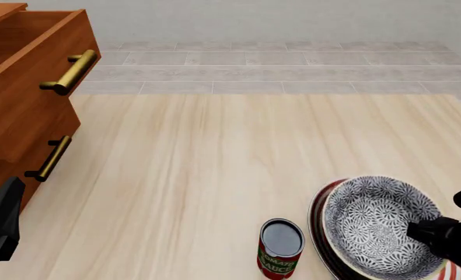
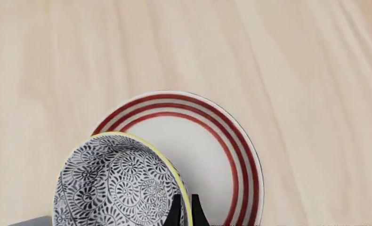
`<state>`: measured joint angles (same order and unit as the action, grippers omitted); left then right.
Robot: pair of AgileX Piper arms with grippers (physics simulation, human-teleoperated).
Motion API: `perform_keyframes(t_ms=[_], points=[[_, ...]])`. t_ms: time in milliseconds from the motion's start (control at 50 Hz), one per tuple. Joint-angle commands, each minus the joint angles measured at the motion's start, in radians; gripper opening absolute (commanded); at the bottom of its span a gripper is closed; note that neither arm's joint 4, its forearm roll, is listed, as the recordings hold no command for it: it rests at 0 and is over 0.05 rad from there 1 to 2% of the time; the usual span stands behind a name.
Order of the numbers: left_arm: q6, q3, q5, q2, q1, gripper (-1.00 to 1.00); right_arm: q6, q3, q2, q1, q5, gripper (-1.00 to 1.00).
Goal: Put the bowl on the plate.
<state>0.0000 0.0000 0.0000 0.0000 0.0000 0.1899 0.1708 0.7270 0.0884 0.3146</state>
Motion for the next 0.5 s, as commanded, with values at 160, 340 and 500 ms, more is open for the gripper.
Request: perform_keyframes(t_ms=[160,340,500], points=[[0.000,0.000,0.000,0.000,0.000,1.00,0.007,-0.030,0.018,0.011,-0.039,-1.00],[0.000,0.000,0.000,0.000,0.000,1.00,0.008,-0.048,0.002,0.016,-0.036,-1.00],[0.000,0.000,0.000,0.000,0.000,1.00,0.009,-0.053,0.003,0.018,-0.037,-1.00]])
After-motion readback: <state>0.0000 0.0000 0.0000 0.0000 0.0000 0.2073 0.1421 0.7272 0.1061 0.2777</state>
